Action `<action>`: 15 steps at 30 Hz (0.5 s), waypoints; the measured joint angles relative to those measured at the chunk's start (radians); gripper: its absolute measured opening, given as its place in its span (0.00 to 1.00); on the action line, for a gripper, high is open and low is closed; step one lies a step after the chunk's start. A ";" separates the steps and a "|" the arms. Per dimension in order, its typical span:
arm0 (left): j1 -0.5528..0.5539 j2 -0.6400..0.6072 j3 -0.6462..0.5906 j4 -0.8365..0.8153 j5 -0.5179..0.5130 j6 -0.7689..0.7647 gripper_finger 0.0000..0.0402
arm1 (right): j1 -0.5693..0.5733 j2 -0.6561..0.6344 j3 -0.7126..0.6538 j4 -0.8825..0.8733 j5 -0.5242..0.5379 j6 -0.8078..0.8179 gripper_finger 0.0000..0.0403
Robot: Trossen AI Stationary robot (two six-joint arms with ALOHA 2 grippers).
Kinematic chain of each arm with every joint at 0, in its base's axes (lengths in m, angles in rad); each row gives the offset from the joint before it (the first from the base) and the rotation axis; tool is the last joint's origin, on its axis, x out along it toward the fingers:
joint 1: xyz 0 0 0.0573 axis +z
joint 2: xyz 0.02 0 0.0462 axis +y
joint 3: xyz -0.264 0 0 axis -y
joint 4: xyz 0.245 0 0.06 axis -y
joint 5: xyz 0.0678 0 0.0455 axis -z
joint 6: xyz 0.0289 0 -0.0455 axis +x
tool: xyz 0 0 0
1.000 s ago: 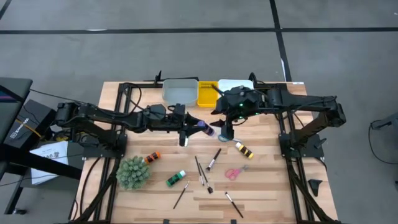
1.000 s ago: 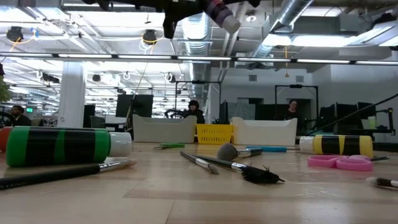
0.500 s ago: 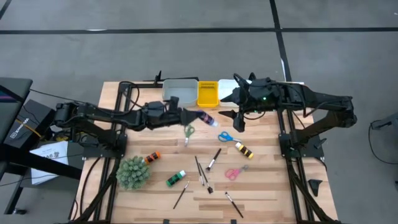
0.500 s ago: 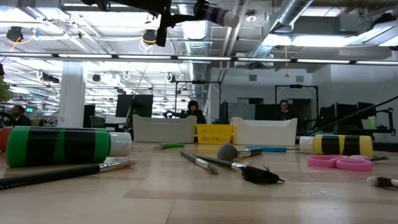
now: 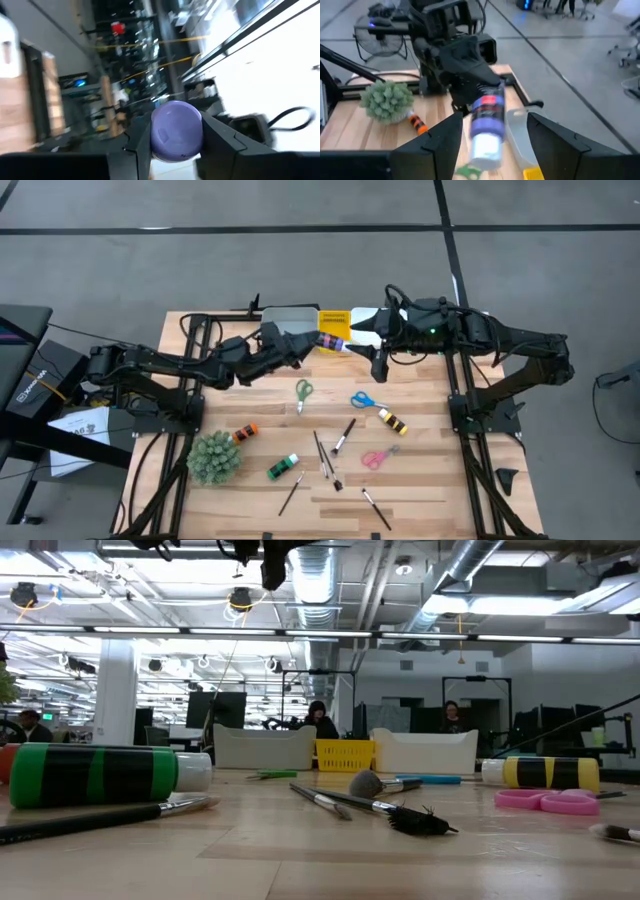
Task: Pick & Place Paint Supplies
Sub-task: Put the purple paint bottle into the yellow bin
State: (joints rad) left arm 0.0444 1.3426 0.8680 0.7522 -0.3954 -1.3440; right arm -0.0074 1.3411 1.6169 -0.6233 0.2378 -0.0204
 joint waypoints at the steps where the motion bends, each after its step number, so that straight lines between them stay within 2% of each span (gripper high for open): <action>1: 0.000 0.000 0.000 0.021 -0.007 0.000 0.31 | 0.000 0.000 0.000 0.011 0.000 -0.006 0.54; 8: 0.000 0.000 0.000 0.125 -0.043 -0.019 0.30 | -0.001 0.000 0.000 0.077 0.000 -0.018 0.54; 15: 0.000 0.001 0.000 0.148 -0.045 -0.023 0.31 | -0.014 0.022 0.000 0.098 0.028 -0.044 0.54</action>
State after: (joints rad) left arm 0.0444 1.3434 0.8680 0.9007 -0.4408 -1.3672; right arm -0.0213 1.3627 1.6169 -0.5256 0.2659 -0.0641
